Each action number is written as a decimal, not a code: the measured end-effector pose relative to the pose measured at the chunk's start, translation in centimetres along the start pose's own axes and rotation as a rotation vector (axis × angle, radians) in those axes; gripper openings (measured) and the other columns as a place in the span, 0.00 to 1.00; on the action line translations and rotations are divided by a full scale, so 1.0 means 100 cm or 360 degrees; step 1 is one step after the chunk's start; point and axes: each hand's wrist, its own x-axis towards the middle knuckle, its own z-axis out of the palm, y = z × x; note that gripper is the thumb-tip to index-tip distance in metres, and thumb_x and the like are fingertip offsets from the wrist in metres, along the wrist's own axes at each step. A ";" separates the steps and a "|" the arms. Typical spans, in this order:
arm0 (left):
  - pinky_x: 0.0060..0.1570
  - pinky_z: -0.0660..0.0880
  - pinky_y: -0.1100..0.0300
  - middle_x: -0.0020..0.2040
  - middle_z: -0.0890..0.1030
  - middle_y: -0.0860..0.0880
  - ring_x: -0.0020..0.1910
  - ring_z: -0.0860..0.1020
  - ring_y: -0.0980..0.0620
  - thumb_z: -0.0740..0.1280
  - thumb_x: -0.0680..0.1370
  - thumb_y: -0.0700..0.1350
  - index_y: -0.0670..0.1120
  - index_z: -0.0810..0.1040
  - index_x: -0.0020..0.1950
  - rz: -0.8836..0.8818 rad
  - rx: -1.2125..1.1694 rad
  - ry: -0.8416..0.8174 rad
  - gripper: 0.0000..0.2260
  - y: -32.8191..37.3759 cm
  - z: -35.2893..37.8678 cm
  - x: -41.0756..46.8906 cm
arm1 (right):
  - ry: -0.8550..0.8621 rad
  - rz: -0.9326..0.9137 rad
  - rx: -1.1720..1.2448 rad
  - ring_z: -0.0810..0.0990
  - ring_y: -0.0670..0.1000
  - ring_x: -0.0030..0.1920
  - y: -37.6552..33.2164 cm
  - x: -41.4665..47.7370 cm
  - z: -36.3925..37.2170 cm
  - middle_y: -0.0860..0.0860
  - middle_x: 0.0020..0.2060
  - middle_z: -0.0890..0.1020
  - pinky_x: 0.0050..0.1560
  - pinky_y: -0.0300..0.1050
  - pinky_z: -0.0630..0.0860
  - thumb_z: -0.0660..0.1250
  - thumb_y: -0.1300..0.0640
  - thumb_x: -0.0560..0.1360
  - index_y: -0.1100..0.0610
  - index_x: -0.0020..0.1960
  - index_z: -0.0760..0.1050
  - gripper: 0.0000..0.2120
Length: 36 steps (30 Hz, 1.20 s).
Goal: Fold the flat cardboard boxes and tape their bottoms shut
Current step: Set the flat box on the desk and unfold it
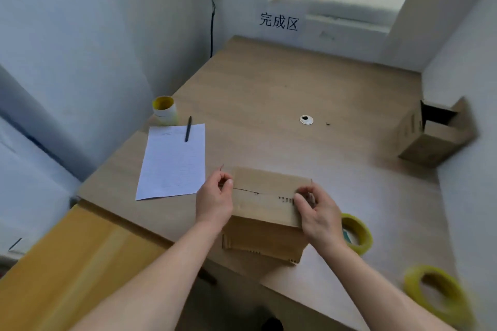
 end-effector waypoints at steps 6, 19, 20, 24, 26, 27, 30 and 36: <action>0.51 0.67 0.68 0.66 0.76 0.53 0.57 0.72 0.58 0.61 0.83 0.44 0.48 0.74 0.66 0.0053 0.0082 -0.0106 0.12 0.012 0.025 0.031 | 0.0142 -0.0051 -0.0048 0.75 0.44 0.45 0.014 0.017 -0.005 0.45 0.42 0.77 0.44 0.39 0.72 0.68 0.56 0.77 0.48 0.44 0.74 0.05; 0.69 0.60 0.37 0.81 0.56 0.47 0.79 0.55 0.39 0.53 0.80 0.60 0.50 0.69 0.72 0.0948 0.1334 -0.0445 0.24 0.019 0.040 0.053 | 0.0098 -0.0063 -0.0118 0.70 0.40 0.51 0.007 0.035 0.018 0.45 0.46 0.72 0.50 0.29 0.66 0.68 0.59 0.76 0.49 0.44 0.70 0.08; 0.70 0.54 0.34 0.81 0.54 0.49 0.80 0.52 0.41 0.46 0.80 0.67 0.52 0.65 0.75 0.0973 0.1500 -0.0618 0.30 0.017 0.046 0.051 | 0.0078 -0.0031 -0.0140 0.70 0.41 0.50 0.010 0.035 0.021 0.46 0.45 0.72 0.50 0.29 0.66 0.68 0.60 0.75 0.48 0.43 0.70 0.10; 0.62 0.56 0.31 0.77 0.65 0.46 0.76 0.61 0.40 0.44 0.78 0.71 0.50 0.71 0.73 0.0958 0.1798 -0.0912 0.36 -0.017 0.054 0.042 | -0.0009 0.0045 -0.0147 0.74 0.43 0.51 0.040 0.013 0.034 0.40 0.48 0.75 0.52 0.26 0.65 0.68 0.57 0.77 0.41 0.47 0.70 0.12; 0.63 0.62 0.29 0.77 0.65 0.45 0.74 0.66 0.38 0.46 0.77 0.73 0.50 0.70 0.73 0.0913 0.1822 -0.0918 0.37 -0.022 0.054 0.053 | -0.0023 -0.0035 -0.0130 0.74 0.42 0.55 0.045 0.011 0.038 0.35 0.51 0.74 0.56 0.31 0.68 0.67 0.56 0.78 0.39 0.53 0.70 0.13; 0.63 0.64 0.27 0.78 0.63 0.45 0.74 0.65 0.37 0.45 0.75 0.75 0.49 0.69 0.74 0.0933 0.1810 -0.0923 0.40 -0.021 0.055 0.059 | -0.0013 -0.0021 -0.0128 0.74 0.43 0.55 0.046 0.017 0.039 0.35 0.51 0.74 0.57 0.36 0.70 0.67 0.57 0.78 0.40 0.54 0.70 0.13; 0.69 0.47 0.26 0.81 0.40 0.46 0.79 0.41 0.38 0.37 0.69 0.79 0.50 0.49 0.81 0.0878 0.1796 -0.1078 0.48 -0.005 0.061 0.064 | 0.0010 0.0031 -0.0158 0.74 0.47 0.53 0.042 0.035 0.039 0.37 0.49 0.73 0.55 0.43 0.71 0.66 0.60 0.78 0.44 0.52 0.70 0.11; 0.70 0.37 0.28 0.79 0.30 0.48 0.76 0.29 0.40 0.37 0.69 0.77 0.52 0.37 0.80 0.0775 0.1769 -0.1023 0.46 0.014 0.089 0.054 | 0.0059 -0.0001 -0.0207 0.74 0.40 0.51 0.057 0.051 0.018 0.39 0.50 0.74 0.50 0.37 0.71 0.64 0.59 0.80 0.45 0.54 0.70 0.10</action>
